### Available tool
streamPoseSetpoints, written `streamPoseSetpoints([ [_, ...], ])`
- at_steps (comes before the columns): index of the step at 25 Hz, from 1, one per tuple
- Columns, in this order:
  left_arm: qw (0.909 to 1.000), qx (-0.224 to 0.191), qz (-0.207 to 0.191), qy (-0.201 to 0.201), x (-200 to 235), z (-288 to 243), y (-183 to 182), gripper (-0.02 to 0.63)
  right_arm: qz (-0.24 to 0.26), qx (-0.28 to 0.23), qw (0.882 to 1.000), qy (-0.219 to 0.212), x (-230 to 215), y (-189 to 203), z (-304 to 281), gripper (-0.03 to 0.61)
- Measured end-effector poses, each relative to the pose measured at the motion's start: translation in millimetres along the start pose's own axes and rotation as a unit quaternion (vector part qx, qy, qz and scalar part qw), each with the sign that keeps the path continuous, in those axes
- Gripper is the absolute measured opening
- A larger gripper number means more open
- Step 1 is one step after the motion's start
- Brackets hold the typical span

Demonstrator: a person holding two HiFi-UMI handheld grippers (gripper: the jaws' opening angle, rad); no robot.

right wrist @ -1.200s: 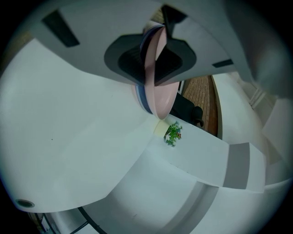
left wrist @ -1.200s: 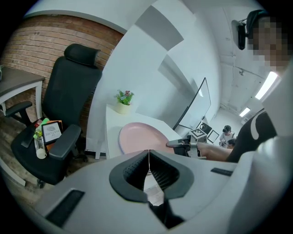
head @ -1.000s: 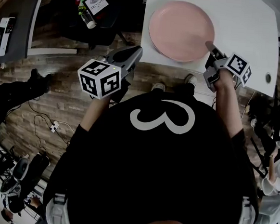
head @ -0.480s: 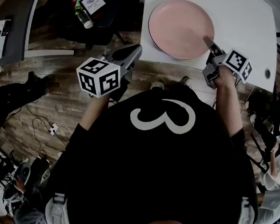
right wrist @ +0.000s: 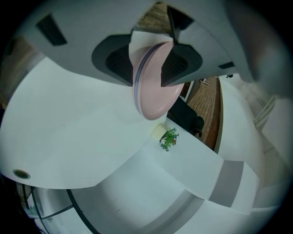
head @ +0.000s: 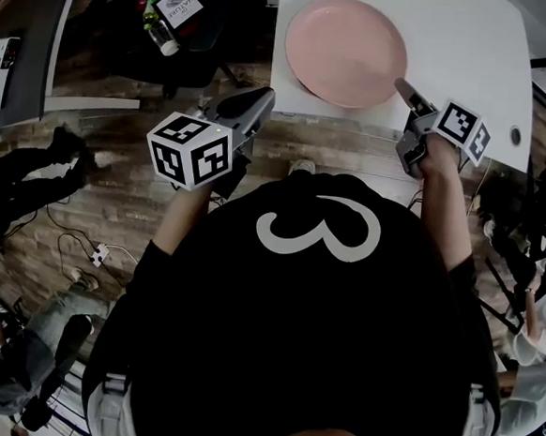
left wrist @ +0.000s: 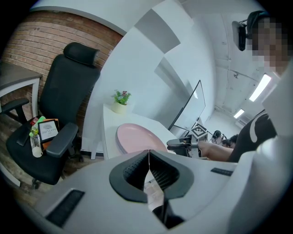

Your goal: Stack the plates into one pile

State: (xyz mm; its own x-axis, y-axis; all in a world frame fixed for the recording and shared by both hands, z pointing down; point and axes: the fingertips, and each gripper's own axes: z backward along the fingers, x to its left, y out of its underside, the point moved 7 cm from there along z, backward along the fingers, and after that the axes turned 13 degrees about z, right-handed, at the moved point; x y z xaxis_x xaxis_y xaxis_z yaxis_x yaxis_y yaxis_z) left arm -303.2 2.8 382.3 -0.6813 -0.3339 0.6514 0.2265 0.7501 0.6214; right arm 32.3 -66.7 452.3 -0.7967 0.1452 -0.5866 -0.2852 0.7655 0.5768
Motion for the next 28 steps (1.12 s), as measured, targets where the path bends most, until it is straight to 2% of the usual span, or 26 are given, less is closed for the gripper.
streamPoseSetpoints([
  [3,1.0,-0.003,0.0,0.0,-3,2,3,0.017,-0.002,-0.003,1.0,-0.005,2,3,5,0.186],
  [7,1.0,-0.005,0.0,-0.002,-11,6,8,0.017,0.0,-0.011,0.999,-0.033,12,7,11,0.186],
  [9,1.0,-0.005,0.0,-0.003,-15,8,11,0.017,0.027,-0.026,0.998,-0.056,23,7,18,0.184],
  [11,1.0,-0.006,-0.001,-0.004,-19,9,14,0.017,0.081,-0.045,0.992,-0.09,39,6,28,0.167],
  [12,1.0,-0.007,-0.003,-0.004,-23,9,17,0.017,0.117,-0.054,0.986,-0.107,48,5,34,0.13],
  [14,0.9999,-0.005,-0.01,-0.003,-36,7,24,0.017,0.195,-0.073,0.967,-0.146,66,5,52,0.057],
  [16,0.9998,0.002,-0.021,0.002,-55,5,34,0.017,0.254,-0.084,0.945,-0.188,83,10,75,0.044],
  [19,0.9992,0.008,-0.034,0.018,-86,2,46,0.017,0.312,-0.079,0.918,-0.232,103,26,107,0.035],
  [24,0.9956,-0.001,-0.042,0.083,-141,6,52,0.017,0.344,-0.089,0.891,-0.284,129,36,155,0.029],
  [28,0.9901,-0.019,-0.082,0.112,-184,16,54,0.017,0.355,-0.115,0.88,-0.295,138,38,194,0.025],
])
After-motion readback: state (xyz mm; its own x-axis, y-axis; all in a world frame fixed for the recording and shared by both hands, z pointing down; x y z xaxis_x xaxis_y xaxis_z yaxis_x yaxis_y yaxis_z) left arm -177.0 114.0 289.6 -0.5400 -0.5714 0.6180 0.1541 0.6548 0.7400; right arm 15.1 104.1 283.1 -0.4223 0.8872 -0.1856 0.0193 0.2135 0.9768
